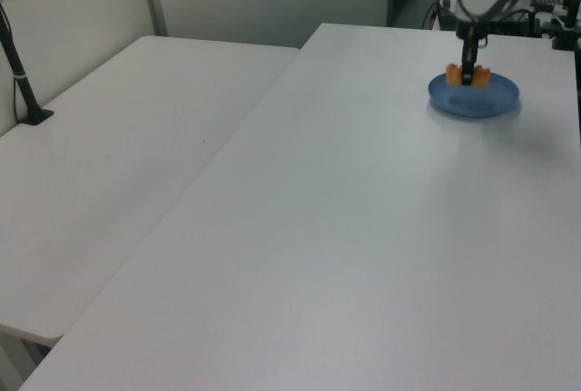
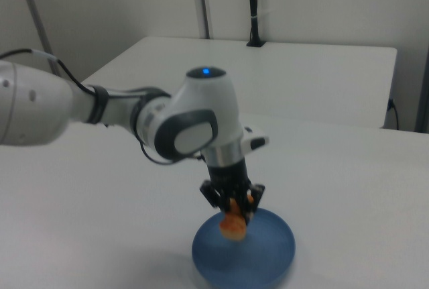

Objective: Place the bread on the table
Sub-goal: 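Lift the bread roll off the plate and carry it across the table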

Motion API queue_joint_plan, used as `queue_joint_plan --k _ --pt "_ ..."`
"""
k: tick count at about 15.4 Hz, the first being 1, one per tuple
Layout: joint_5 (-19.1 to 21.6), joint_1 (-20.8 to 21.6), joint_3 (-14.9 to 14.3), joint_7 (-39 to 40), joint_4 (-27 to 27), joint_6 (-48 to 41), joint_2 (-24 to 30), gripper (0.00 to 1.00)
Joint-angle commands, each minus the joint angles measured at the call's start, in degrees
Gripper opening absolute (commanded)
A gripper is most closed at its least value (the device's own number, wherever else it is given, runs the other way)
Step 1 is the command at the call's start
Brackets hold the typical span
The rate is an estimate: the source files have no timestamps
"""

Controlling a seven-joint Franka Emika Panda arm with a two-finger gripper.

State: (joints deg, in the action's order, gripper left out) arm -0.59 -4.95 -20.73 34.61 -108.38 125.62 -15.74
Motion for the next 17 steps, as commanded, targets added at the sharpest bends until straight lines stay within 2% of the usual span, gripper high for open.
queue_joint_plan --k 1,3,7,10,12,13,17 --pt "0.68 2.65 1.31 -0.42 3.34 -9.24 6.06 0.35" --pt "2.08 5.46 1.66 -2.78 4.13 -11.53 8.61 0.35" --pt "3.14 10.38 6.22 -12.35 11.86 -21.54 8.28 0.35" --pt "4.28 13.20 11.49 -19.30 14.60 -22.26 7.75 0.35" --pt "4.37 15.13 17.19 -25.27 15.12 -22.09 7.40 0.36" --pt "4.29 16.19 18.52 -27.21 16.00 -22.00 6.70 0.36" --pt "4.20 22.51 20.55 -38.11 20.30 -21.30 0.91 0.36"
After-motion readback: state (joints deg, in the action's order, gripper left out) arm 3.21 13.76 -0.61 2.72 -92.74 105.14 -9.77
